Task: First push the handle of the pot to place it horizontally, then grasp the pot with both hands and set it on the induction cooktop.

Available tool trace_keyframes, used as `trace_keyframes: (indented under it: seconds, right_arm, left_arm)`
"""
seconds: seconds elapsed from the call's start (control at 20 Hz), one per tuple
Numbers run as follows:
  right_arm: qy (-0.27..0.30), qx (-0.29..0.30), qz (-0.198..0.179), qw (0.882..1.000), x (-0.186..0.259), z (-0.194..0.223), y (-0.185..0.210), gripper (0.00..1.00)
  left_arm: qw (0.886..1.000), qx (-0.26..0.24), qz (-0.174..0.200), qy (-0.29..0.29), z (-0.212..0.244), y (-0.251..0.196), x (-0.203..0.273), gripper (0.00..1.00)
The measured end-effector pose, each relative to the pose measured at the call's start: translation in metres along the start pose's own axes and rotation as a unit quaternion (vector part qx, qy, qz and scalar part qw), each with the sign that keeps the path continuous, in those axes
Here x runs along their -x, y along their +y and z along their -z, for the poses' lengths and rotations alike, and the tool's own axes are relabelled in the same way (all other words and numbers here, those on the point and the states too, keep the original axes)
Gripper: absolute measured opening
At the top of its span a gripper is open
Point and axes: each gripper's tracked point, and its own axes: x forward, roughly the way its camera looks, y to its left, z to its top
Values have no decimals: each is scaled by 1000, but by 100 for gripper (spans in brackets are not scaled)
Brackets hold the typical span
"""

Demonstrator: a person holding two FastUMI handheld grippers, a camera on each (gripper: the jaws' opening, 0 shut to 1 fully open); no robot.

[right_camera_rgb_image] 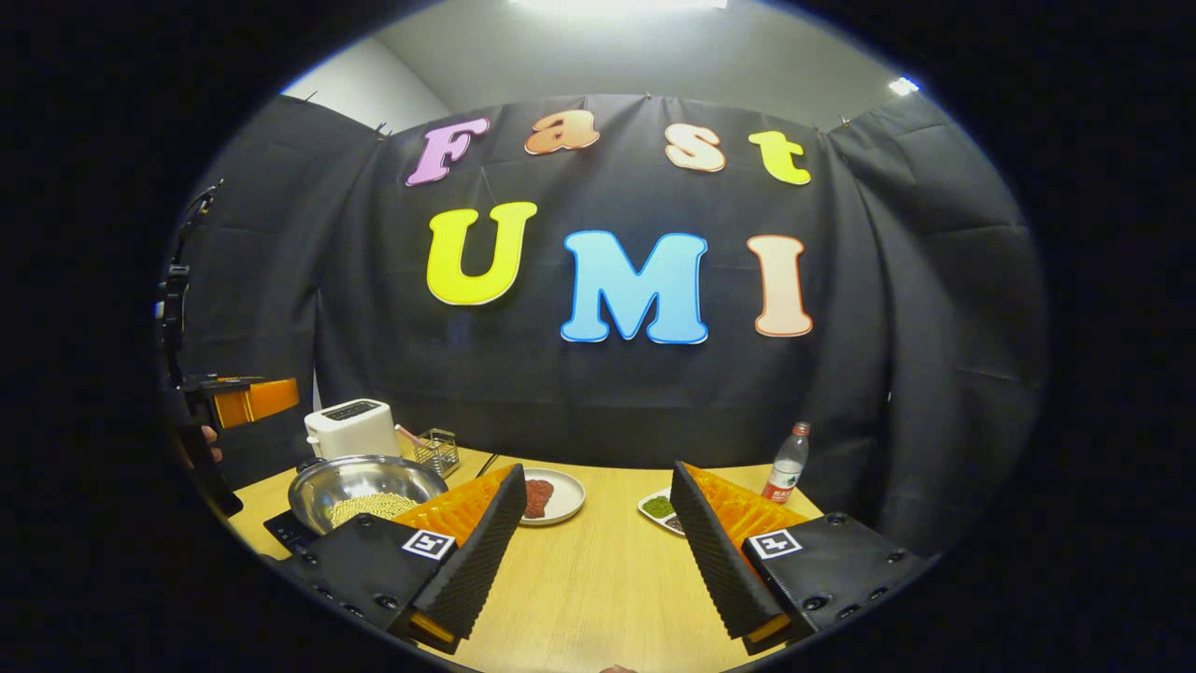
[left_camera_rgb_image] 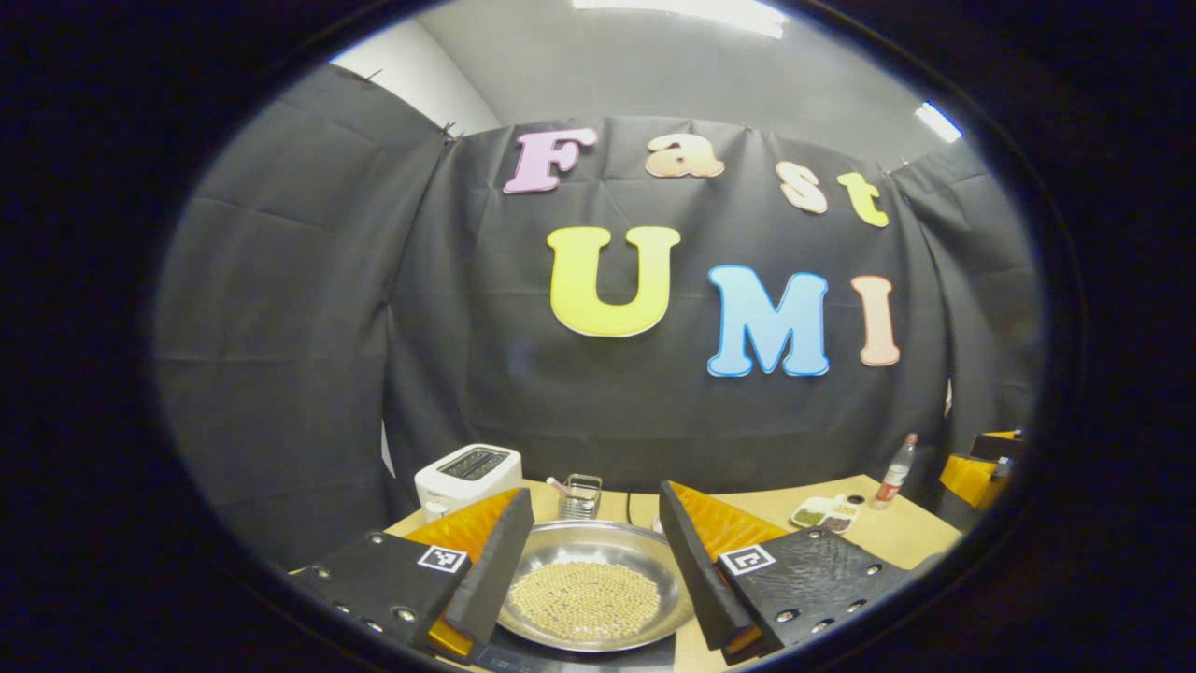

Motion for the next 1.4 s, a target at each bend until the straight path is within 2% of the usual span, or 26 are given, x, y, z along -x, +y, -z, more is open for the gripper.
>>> trace_keyframes:
  seconds: [0.05, 0.15, 0.25, 0.4, 0.55, 0.6, 0.65, 0.7, 0.75, 0.9, 1.0, 1.05, 1.3, 1.35, 1.4]
  right_arm:
    - [-9, -2, 3, 1000, 14, -4, -12, 95]
    - [-15, -6, 10, 1000, 39, -6, -34, 98]
    - [-22, -15, 16, 1000, 64, -8, -54, 95]
    - [-35, -26, 23, 999, 100, -13, -78, 98]
    - [-43, -35, 28, 998, 121, -15, -97, 98]
    - [-44, -39, 31, 998, 129, -14, -103, 95]
    - [-45, -42, 34, 998, 137, -15, -107, 98]
    - [-46, -45, 37, 997, 143, -15, -111, 94]
    - [-48, -45, 41, 997, 151, -16, -113, 98]
    - [-58, -40, 52, 996, 168, -20, -117, 98]
    - [-59, -40, 54, 996, 178, -22, -114, 98]
    - [-60, -40, 51, 996, 182, -24, -110, 94]
    - [-64, -28, 63, 996, 199, -22, -101, 98]
    - [-66, -23, 64, 996, 201, -23, -98, 98]
    - [-72, -19, 64, 995, 202, -25, -96, 98]
  left_arm:
    - [1000, -6, 3, -8, -8, -12, 14, 80]
    - [1000, -16, 7, -20, -23, -37, 44, 80]
    - [999, -19, 16, -32, -34, -63, 72, 80]
    - [998, -28, 23, -43, -46, -91, 113, 80]
    - [998, -33, 29, -51, -56, -115, 145, 80]
    - [997, -37, 33, -53, -58, -122, 155, 80]
    - [997, -41, 36, -57, -61, -126, 164, 80]
    - [996, -45, 39, -61, -64, -129, 173, 80]
    - [996, -47, 43, -64, -66, -132, 182, 80]
    - [995, -47, 53, -67, -65, -134, 196, 80]
    - [995, -53, 50, -64, -63, -126, 205, 79]
    - [995, -54, 49, -64, -63, -123, 210, 79]
    - [996, -47, 52, -60, -55, -102, 222, 79]
    - [996, -46, 50, -60, -54, -98, 222, 82]
    - [996, -45, 49, -60, -52, -93, 224, 79]
